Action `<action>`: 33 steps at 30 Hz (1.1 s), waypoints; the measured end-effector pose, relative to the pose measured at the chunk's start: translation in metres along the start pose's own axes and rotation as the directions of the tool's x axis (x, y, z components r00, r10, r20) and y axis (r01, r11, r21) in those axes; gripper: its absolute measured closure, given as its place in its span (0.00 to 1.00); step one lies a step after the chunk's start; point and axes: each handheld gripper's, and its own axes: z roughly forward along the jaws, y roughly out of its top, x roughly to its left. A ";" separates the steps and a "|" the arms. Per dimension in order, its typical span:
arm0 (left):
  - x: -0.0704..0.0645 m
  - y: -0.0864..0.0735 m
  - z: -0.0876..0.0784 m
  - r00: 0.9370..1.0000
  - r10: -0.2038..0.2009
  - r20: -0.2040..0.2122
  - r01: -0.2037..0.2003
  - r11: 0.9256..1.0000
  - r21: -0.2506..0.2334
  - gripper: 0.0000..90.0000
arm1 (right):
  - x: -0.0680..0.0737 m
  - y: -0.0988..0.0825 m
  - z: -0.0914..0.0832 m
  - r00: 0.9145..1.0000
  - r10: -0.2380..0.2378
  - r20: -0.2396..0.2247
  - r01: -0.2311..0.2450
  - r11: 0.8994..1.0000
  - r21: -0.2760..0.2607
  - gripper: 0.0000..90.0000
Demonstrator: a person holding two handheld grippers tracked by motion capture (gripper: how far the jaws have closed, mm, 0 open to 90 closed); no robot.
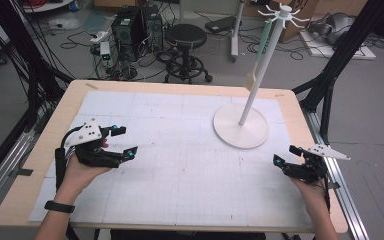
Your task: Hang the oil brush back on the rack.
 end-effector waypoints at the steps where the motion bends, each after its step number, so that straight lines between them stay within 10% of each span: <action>1: 0.001 -0.004 -0.002 1.000 0.006 -0.004 -0.006 1.000 -0.012 0.23 | 0.001 0.000 0.000 1.000 0.002 0.000 -0.002 1.000 0.007 0.15; 33: 0.018 -0.027 -0.003 0.995 -0.063 -0.076 0.061 0.998 -0.035 0.20 | 0.004 -0.008 0.000 0.999 -0.043 -0.005 0.044 0.997 0.065 0.15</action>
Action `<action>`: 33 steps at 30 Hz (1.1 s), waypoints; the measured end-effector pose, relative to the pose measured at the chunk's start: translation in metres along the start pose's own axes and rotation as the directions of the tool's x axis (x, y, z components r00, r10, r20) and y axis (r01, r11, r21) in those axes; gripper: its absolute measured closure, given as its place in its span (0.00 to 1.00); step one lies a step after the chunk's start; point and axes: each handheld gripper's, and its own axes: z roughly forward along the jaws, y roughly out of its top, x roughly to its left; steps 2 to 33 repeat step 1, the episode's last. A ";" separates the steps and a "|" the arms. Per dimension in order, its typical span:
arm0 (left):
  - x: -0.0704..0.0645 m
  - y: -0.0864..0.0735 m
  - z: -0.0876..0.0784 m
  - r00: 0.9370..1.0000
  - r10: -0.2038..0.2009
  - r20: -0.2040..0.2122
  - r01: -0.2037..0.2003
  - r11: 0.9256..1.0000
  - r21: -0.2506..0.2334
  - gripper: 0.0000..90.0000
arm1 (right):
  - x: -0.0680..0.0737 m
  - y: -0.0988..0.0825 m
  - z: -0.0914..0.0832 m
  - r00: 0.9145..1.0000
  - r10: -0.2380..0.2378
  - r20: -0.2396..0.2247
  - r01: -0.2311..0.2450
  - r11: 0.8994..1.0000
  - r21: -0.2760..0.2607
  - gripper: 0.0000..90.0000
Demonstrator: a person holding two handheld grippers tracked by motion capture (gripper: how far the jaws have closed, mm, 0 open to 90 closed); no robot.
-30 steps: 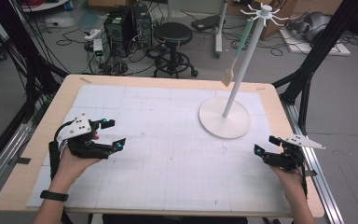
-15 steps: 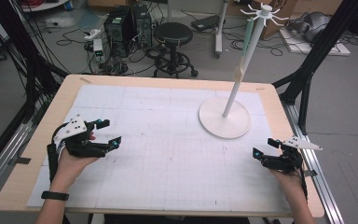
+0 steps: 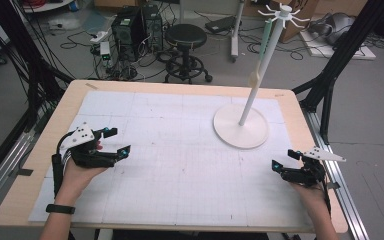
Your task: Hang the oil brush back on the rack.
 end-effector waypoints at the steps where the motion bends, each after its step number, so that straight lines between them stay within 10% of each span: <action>1: 0.000 0.000 0.000 1.000 -0.002 -0.001 0.002 1.000 -0.002 0.20 | 0.000 0.000 0.000 1.000 -0.001 0.001 0.001 1.000 0.003 0.15; 33: 0.000 0.000 0.000 1.000 -0.002 -0.001 0.002 1.000 -0.002 0.20 | 0.000 0.000 0.000 1.000 -0.001 0.001 0.001 1.000 0.003 0.15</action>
